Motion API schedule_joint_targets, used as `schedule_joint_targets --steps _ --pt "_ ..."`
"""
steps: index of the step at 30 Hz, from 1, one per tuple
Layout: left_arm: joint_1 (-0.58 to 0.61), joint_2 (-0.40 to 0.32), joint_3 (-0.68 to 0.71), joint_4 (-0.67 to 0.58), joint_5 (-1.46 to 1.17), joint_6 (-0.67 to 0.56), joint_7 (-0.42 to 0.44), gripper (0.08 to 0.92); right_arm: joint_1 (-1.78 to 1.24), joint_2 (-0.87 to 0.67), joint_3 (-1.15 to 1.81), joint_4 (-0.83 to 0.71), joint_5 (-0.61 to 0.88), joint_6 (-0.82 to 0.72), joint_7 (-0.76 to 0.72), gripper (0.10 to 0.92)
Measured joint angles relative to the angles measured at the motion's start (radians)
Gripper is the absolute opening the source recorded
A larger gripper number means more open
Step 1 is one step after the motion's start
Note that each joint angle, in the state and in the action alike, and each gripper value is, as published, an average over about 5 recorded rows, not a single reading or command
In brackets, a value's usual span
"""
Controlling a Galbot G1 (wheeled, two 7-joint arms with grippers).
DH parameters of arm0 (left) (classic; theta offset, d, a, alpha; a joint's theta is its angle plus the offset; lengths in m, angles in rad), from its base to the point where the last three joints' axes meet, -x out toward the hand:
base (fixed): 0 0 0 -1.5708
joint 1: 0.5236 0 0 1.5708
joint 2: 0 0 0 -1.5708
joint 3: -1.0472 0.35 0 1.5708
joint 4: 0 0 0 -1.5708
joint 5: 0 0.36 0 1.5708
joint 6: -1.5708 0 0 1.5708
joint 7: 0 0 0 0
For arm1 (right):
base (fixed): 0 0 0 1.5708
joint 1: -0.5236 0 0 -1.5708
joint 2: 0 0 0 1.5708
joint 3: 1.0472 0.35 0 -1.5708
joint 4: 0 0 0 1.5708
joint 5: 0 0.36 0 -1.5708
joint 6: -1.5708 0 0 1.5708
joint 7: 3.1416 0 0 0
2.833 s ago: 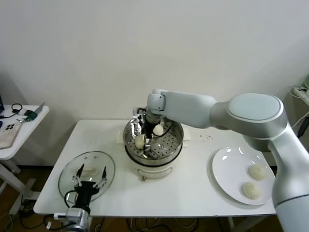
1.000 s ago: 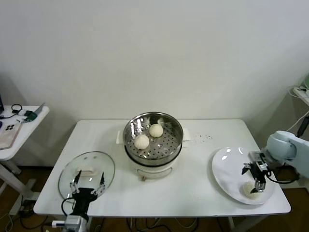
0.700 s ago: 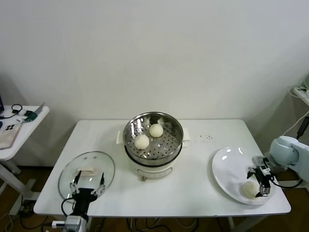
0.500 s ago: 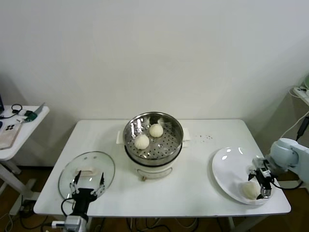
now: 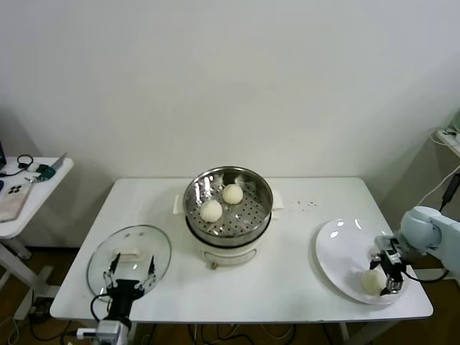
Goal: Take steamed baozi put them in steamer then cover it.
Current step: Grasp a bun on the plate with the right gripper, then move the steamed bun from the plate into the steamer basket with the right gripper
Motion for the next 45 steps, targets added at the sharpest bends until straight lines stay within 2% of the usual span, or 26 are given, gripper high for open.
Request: schedule_joint_targets --steps 9,17,30,45 --pt "-0.002 0.001 0.001 -0.002 -0.001 0.0 0.0 0.823 0.066 0.011 -0.031 0.017 0.014 0.026 -0.011 0.704" --pt "-0.003 0.001 0.007 -0.01 0.001 -0.001 -0.001 0.823 0.359 0.092 -0.219 0.058 0.019 0.151 -0.026 0.714" --pt "-0.003 0.008 0.015 -0.011 0.003 0.0 -0.001 0.823 0.767 0.351 -0.392 0.1 0.047 0.378 -0.062 0.713" --pt "-0.01 0.027 0.022 -0.009 0.003 0.005 -0.001 0.823 0.773 0.705 -0.354 0.029 -0.003 0.543 -0.104 0.712"
